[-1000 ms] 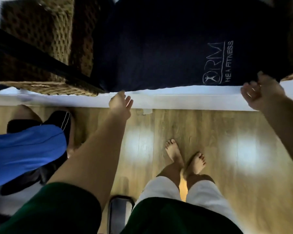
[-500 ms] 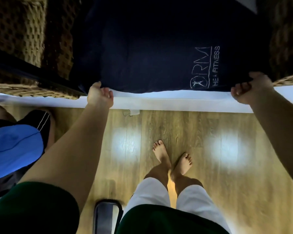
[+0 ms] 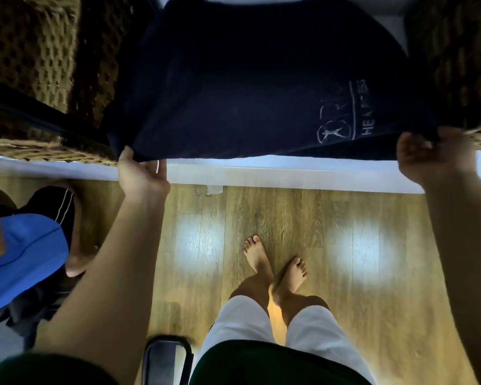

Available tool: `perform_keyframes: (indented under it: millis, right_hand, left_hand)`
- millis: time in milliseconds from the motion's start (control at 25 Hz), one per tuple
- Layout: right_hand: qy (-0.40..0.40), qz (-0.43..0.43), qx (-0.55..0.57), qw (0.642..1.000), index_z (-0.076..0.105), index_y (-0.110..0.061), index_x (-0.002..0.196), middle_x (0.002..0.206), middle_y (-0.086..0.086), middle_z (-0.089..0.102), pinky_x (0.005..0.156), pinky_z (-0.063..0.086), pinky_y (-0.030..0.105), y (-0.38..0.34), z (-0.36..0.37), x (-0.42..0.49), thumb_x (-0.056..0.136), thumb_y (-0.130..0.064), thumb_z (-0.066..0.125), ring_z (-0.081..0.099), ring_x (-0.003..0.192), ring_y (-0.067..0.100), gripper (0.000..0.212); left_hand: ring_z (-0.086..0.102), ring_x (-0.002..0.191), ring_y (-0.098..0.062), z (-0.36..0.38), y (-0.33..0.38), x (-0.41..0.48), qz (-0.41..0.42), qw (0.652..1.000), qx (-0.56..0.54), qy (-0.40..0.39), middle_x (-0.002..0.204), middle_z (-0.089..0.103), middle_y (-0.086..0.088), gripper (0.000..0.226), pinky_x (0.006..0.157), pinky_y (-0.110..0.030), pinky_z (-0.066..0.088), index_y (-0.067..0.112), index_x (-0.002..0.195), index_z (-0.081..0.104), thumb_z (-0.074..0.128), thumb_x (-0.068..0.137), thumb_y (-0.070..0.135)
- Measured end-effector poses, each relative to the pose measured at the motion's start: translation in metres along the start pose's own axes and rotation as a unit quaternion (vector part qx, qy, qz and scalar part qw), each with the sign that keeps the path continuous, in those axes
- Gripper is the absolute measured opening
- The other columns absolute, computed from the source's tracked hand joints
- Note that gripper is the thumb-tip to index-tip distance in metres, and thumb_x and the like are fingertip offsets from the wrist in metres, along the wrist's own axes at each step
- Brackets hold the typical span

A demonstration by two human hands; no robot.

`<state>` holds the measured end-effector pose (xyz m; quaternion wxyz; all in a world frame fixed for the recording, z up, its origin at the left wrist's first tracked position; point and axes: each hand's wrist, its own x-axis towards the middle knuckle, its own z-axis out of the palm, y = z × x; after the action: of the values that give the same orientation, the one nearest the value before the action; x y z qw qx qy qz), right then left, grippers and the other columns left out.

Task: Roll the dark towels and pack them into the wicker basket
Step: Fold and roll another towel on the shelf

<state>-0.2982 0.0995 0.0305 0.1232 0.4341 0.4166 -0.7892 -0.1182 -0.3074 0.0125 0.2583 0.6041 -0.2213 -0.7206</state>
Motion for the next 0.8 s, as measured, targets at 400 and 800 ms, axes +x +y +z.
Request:
perform_keyframes:
  millis: [400,800]
  right_hand:
    - [-0.051,-0.020,0.037,0.998,0.063,-0.017,0.130,0.109,0.000,0.075,0.072,0.060,0.029,-0.030,-0.023,-0.039,0.100,-0.029,0.054,0.073,0.094,0.015,0.034]
    - [-0.135,-0.046,0.084,0.986,0.061,-0.013,0.130,0.112,0.004,0.074,0.072,0.060,0.030,-0.164,-0.117,-0.126,0.080,-0.018,0.077,0.072,0.099,0.019,0.053]
  left_hand:
    - [0.072,0.097,-0.023,-0.023,0.032,-0.065,0.116,0.993,-0.036,-0.014,0.103,0.076,-0.005,0.024,0.075,-0.033,0.061,0.013,0.115,0.063,0.056,0.096,0.025]
    - [0.068,0.097,-0.018,-0.061,0.058,-0.232,0.143,0.982,-0.080,-0.098,0.116,0.068,-0.004,0.023,0.076,-0.029,0.058,0.017,0.108,0.061,0.045,0.098,0.032]
